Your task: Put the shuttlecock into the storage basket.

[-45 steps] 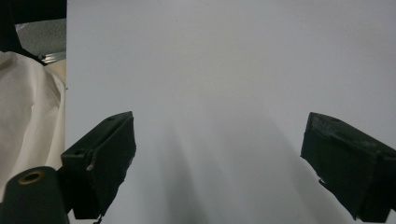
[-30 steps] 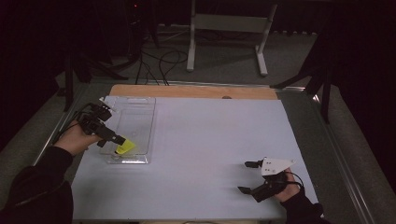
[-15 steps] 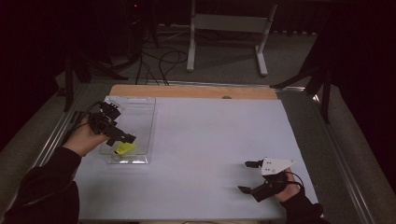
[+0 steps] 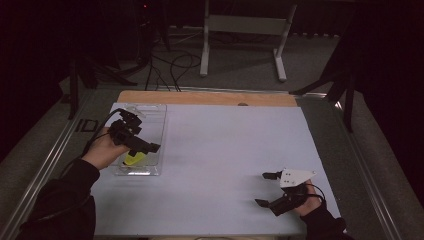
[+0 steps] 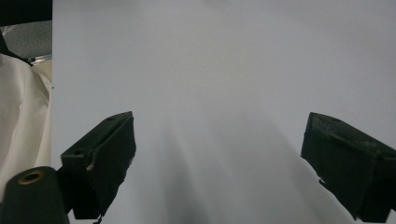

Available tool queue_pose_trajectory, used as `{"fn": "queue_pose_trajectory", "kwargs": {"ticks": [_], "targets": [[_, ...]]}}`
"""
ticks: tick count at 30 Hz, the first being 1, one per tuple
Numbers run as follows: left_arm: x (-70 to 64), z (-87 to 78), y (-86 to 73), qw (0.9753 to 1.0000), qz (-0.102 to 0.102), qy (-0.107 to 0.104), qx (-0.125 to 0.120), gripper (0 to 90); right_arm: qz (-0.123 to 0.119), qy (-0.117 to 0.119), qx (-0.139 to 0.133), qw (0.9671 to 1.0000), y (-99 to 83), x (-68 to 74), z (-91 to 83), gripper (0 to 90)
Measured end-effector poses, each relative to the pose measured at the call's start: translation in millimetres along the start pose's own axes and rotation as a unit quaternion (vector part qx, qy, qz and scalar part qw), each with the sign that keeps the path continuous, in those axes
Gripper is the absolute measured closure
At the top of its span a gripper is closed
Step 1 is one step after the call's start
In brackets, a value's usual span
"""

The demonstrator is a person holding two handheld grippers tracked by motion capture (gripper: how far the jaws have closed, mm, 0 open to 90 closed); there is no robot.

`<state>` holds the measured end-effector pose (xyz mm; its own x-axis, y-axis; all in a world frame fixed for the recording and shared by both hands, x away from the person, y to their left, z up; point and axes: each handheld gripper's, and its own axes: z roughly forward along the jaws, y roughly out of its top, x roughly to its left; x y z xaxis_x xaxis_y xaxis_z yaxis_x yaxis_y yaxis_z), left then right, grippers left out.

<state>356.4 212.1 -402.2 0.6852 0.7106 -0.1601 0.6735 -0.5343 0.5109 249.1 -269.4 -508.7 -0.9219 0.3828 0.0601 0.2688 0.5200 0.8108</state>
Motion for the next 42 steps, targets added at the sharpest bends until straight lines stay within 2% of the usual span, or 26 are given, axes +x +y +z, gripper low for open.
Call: {"fn": "queue_pose_trajectory", "kwargs": {"ticks": [1, 3, 10, 12, 13, 16, 19, 21, 22, 23, 24, 25, 27, 30, 31, 32, 33, 37, 39, 40, 42], "targets": [[-3.7, 1.8, 2.3, 0.9999, 0.007, -0.011, -0.011, 0.0, 0.001, 0.000, 0.000, 1.0000, -0.1, -0.1, 0.2, 9.9], [-8.1, 4.4, 4.5, 0.9996, 0.017, -0.012, -0.018, 0.0, 0.001, 0.000, 0.001, 1.0000, -0.1, -0.2, 0.2, 9.9], [-27.4, 16.3, 11.6, 0.9971, 0.073, -0.009, -0.017, 0.0, 0.000, 0.001, 0.001, 1.0000, -0.1, 0.5, 0.3, 9.9], [-30.5, 17.9, 12.8, 0.9967, 0.079, -0.010, -0.016, 0.0, 0.000, 0.000, 0.001, 1.0000, -0.2, 0.6, 0.1, 9.9], [-36.6, 20.8, 15.4, 0.9957, 0.091, -0.014, -0.016, 0.0, 0.002, 0.000, 0.001, 1.0000, -0.7, 0.6, 0.1, 9.9], [-45.6, 24.6, 19.5, 0.9937, 0.108, -0.018, -0.021, 0.0, 0.002, 0.000, 0.001, 1.0000, -0.8, 0.6, 0.3, 9.9], [-54.2, 28.8, 23.6, 0.9921, 0.118, -0.037, -0.025, 0.0, 0.003, 0.000, 0.001, 1.0000, -1.3, 0.6, 0.5, 9.9], [-60.3, 31.5, 25.9, 0.9895, 0.133, -0.045, -0.035, 0.0, 0.002, -0.001, 0.001, 1.0000, -1.6, 0.1, 0.7, 9.9], [-60.3, 31.5, 25.9, 0.9895, 0.133, -0.045, -0.035, 0.0, 0.002, -0.001, 0.001, 1.0000, -1.7, -0.1, 0.7, 9.9], [-67.0, 34.6, 27.7, 0.9872, 0.142, -0.056, -0.046, 0.0, 0.002, 0.000, 0.000, 1.0000, -1.6, -0.2, 0.7, 9.9], [-67.0, 34.6, 27.7, 0.9872, 0.142, -0.056, -0.046, 0.0, 0.002, 0.000, 0.000, 1.0000, -1.6, -0.2, 0.7, 9.9], [-73.2, 37.7, 30.2, 0.9859, 0.147, -0.067, -0.041, 0.0, 0.002, -0.001, 0.000, 1.0000, -1.5, -0.1, 0.5, 9.9], [-80.2, 41.5, 31.9, 0.9844, 0.154, -0.073, -0.041, 0.0, 0.002, -0.002, -0.001, 1.0000, -1.8, -0.5, 0.4, 9.9], [-87.9, 46.2, 33.4, 0.9834, 0.160, -0.078, -0.035, 0.0, 0.005, -0.003, -0.003, 1.0000, -2.3, -0.9, 0.4, 9.9], [-94.4, 50.7, 34.7, 0.9818, 0.167, -0.084, -0.032, 0.0, 0.006, -0.003, -0.002, 1.0000, -2.3, -0.8, 0.9, 9.9], [-94.4, 50.7, 34.7, 0.9818, 0.167, -0.084, -0.032, 0.0, 0.006, -0.003, -0.001, 1.0000, -2.4, -0.8, 1.1, 9.9], [-100.1, 54.8, 35.0, 0.9788, 0.181, -0.087, -0.040, 0.0, 0.006, -0.002, -0.001, 1.0000, -2.5, -0.9, 1.5, 9.9], [-109.4, 63.5, 34.4, 0.9752, 0.192, -0.101, -0.044, 0.0, 0.005, -0.005, 0.000, 1.0000, -2.8, -1.2, 1.5, 9.9], [-109.4, 63.5, 34.4, 0.9752, 0.192, -0.101, -0.044, 0.0, 0.006, -0.006, -0.001, 1.0000, -2.9, -1.2, 1.2, 9.9], [-116.1, 69.1, 32.1, 0.9724, 0.201, -0.109, -0.044, 0.0, 0.006, -0.010, -0.005, 0.9999, -3.4, -2.0, 0.9, 9.9], [-118.8, 71.1, 30.1, 0.9717, 0.203, -0.113, -0.043, 0.0, 0.008, -0.013, -0.007, 0.9999, -3.8, -2.7, 0.4, 10.0]]}}
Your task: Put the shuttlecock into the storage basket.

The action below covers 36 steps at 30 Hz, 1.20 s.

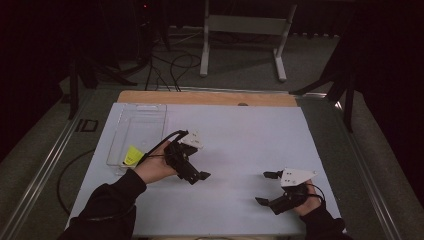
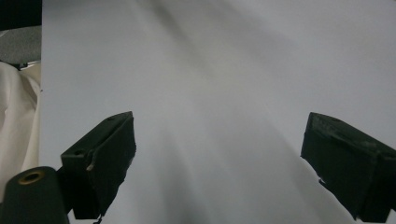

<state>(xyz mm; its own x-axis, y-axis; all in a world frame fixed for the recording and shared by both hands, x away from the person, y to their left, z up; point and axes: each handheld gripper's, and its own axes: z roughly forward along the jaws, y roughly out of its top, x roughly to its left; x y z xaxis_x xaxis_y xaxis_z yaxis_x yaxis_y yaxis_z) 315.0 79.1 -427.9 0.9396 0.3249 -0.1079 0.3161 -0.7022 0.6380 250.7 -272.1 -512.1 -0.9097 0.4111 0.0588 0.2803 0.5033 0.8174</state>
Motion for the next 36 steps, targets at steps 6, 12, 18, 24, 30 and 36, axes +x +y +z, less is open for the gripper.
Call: {"fn": "queue_pose_trajectory", "kwargs": {"ticks": [6, 12, 18, 24, 30, 36], "targets": [[-7.9, 9.4, -10.3, 0.9999, 0.004, -0.009, 0.002, 0.0, 0.000, -0.012, 0.000, 0.9999, 0.4, -0.7, -2.0, 9.9], [-14.5, 20.6, -25.7, 0.9997, 0.000, -0.023, 0.002, 0.0, 0.005, -0.011, -0.001, 0.9999, 0.3, -1.2, -2.9, 9.9], [-17.3, 24.3, -39.1, 0.9996, -0.009, -0.018, 0.021, 0.0, 0.007, -0.009, 0.007, 0.9999, -1.4, -2.4, -1.0, 9.9], [-21.3, 24.6, -56.1, 0.9994, -0.012, -0.015, 0.028, 0.0, 0.008, -0.006, 0.011, 0.9999, -2.6, -2.8, -0.1, 9.9], [-25.0, 27.7, -74.6, 0.9992, -0.020, -0.020, 0.028, 0.0, 0.009, -0.004, 0.012, 0.9999, -2.4, -2.6, 0.6, 9.9], [-29.3, 23.6, -89.5, 0.9993, -0.023, -0.005, 0.027, 0.0, 0.009, -0.003, 0.013, 0.9999, -2.8, -2.5, 0.9, 10.0]]}}
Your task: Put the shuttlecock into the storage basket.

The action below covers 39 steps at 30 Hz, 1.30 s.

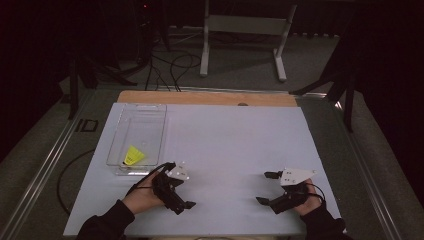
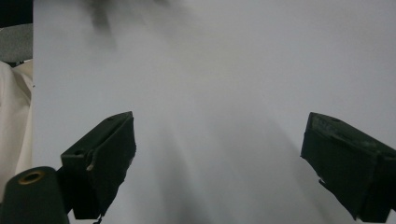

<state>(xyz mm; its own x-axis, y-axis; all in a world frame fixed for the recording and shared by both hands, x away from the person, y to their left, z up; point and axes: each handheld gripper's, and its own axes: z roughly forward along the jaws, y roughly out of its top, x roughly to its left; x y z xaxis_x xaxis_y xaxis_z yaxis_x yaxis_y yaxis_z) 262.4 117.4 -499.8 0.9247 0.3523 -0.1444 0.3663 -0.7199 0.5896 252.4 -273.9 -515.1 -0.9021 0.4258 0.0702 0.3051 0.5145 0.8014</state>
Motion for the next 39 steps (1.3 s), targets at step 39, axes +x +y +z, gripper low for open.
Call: {"fn": "queue_pose_trajectory", "kwargs": {"ticks": [39], "targets": [[-0.9, -25.9, -85.0, 0.9956, -0.067, 0.035, -0.055, 0.0, 0.001, -0.003, 0.010, 0.9999, -4.6, -1.3, 0.0, 9.9]]}}
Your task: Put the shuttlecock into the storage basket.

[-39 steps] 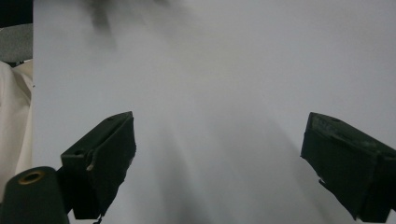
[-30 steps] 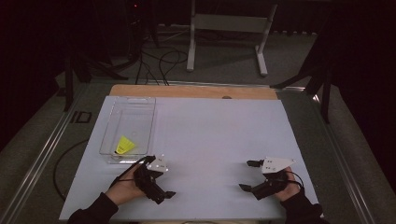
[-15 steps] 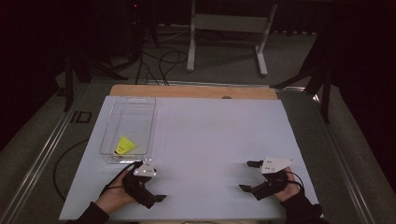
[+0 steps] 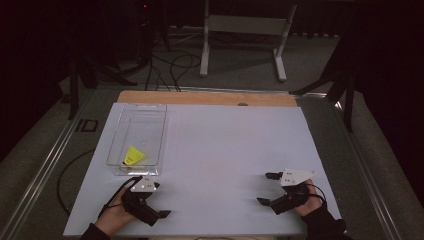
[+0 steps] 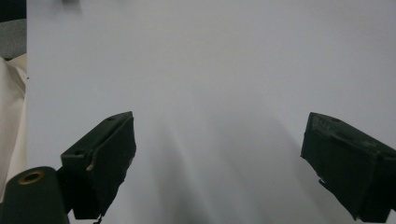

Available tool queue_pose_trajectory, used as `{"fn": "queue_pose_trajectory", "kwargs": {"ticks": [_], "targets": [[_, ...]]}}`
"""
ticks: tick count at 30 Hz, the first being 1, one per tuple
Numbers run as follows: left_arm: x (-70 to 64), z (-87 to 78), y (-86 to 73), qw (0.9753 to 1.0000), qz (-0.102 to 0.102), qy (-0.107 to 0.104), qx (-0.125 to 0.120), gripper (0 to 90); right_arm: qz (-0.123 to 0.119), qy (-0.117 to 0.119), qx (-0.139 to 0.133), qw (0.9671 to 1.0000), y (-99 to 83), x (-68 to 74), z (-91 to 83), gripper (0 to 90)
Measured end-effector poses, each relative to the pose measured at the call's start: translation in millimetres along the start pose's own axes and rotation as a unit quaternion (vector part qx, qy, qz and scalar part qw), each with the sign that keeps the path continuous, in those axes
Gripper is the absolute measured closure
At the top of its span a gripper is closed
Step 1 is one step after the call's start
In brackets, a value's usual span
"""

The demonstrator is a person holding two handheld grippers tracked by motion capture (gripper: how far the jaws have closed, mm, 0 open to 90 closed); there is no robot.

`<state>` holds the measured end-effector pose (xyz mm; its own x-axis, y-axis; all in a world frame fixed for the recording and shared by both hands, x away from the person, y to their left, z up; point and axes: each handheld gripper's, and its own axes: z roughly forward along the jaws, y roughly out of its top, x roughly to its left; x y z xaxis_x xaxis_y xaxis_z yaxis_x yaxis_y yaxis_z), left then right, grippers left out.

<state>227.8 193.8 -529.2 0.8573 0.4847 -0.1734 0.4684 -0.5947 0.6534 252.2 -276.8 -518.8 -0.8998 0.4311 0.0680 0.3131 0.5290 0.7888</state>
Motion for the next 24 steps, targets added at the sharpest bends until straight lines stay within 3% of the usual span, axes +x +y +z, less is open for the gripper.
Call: {"fn": "queue_pose_trajectory", "kwargs": {"ticks": [5, 15, 24], "targets": [[1.2, -0.6, -3.1, 0.9999, -0.006, 0.009, -0.005, 0.0, 0.001, -0.002, 0.004, 1.0000, -2.5, -0.5, 1.7, 9.9], [6.5, 0.0, -4.8, 0.9998, -0.020, 0.003, -0.005, 0.0, 0.002, -0.001, 0.009, 1.0000, -4.3, -2.4, 3.1, 10.0], [6.1, -0.1, -4.1, 0.9998, -0.020, 0.000, -0.009, 0.0, 0.004, -0.001, 0.009, 0.9999, -4.9, -2.8, 3.7, 9.9]]}}
